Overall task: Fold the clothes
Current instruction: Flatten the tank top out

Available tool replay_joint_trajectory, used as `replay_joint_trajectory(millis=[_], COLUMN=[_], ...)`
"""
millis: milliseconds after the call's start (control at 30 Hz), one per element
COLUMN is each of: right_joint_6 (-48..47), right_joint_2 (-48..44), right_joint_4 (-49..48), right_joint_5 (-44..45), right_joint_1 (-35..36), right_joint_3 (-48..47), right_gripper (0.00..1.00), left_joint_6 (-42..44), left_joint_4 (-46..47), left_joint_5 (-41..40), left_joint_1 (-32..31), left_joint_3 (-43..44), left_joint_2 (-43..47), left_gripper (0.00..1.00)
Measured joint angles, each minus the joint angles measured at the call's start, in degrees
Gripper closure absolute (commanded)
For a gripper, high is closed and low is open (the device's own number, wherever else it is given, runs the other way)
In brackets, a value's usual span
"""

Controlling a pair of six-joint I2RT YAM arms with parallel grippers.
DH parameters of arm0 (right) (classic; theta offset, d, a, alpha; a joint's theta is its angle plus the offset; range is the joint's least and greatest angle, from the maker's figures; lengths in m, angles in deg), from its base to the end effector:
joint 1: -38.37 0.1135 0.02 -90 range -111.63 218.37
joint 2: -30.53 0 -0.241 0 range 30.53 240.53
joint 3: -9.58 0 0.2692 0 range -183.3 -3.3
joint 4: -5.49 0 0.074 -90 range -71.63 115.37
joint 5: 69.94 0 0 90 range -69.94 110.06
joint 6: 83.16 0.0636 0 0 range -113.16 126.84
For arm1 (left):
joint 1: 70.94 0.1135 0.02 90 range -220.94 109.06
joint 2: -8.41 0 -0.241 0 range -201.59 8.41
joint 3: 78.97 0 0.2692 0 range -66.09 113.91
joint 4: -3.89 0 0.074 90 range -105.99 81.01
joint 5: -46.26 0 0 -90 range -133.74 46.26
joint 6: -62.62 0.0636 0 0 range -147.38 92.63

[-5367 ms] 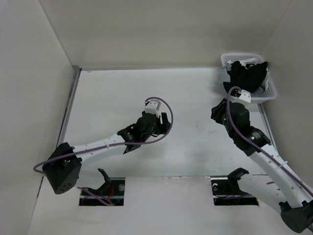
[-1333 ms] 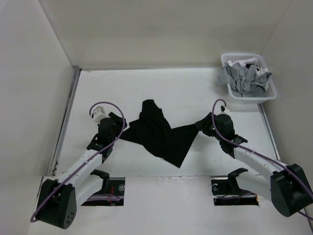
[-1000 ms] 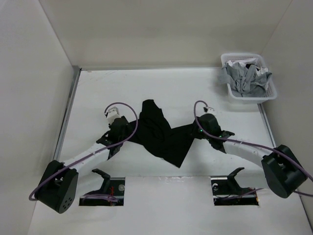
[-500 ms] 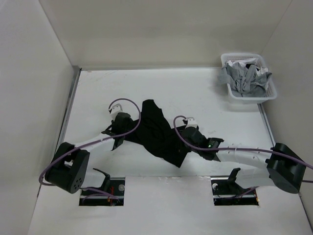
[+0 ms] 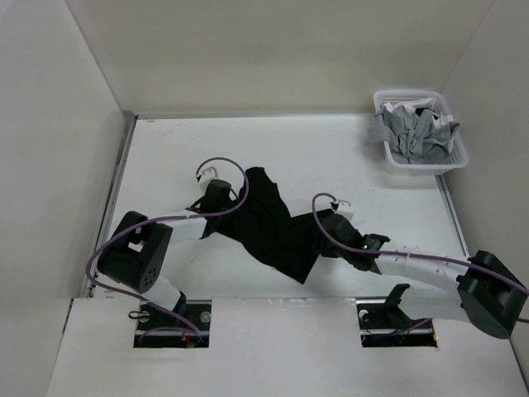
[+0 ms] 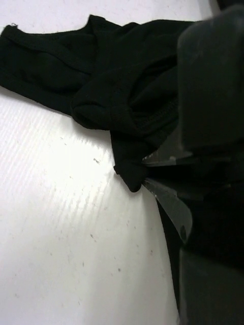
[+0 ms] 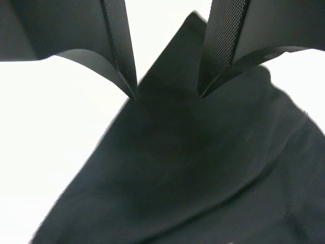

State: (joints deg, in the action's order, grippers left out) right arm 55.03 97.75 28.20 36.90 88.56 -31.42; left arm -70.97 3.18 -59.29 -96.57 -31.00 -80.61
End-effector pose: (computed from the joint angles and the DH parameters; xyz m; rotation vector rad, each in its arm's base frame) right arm 0.1786 0.1855 0.1151 0.0920 2.4242 0.4524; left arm 0.2957 -0.1230 0.0876 -0.4944 2.2343 -0.3242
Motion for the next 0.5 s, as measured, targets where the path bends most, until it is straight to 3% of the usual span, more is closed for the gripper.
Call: replay_joint_trajectory(millis=[133, 200, 333, 400, 500], right_joint_6=[-2.0, -3.3, -5.8, -6.7, -7.7], right_joint_2=[4.0, 7.2, 13.6, 16.7, 21.1], right_joint_4=[-0.6, -1.9, -6.4, -8.7, -12.1], right_joint_5=[-0.2, -0.9, -5.5, -8.7, -12.3], right_joint_1=[-7.6, -11.1, -17.4, -20.9, -25.8], right_joint_3=[-1.1, -2.6, -6.0, -7.7, -11.8], right_gripper=[0.45, 0.56, 0.92, 1.0, 1.0], left_joint_6=[-1.3, -2.3, -4.3, -5.4, -6.9], left_joint_4=[2.0, 3.1, 5.1, 5.6, 6.1], left_joint_5=[0.8, 1.1, 1.4, 1.6, 1.7], left_joint_1=[0.4, 0.8, 1.8, 2.5, 4.1], left_joint_3=[1.1, 1.6, 2.9, 3.7, 5.2], left_joint_2=[-2.2, -3.2, -5.3, -6.2, -6.8], left_gripper=[0.93, 0.94, 0.96, 0.97, 0.99])
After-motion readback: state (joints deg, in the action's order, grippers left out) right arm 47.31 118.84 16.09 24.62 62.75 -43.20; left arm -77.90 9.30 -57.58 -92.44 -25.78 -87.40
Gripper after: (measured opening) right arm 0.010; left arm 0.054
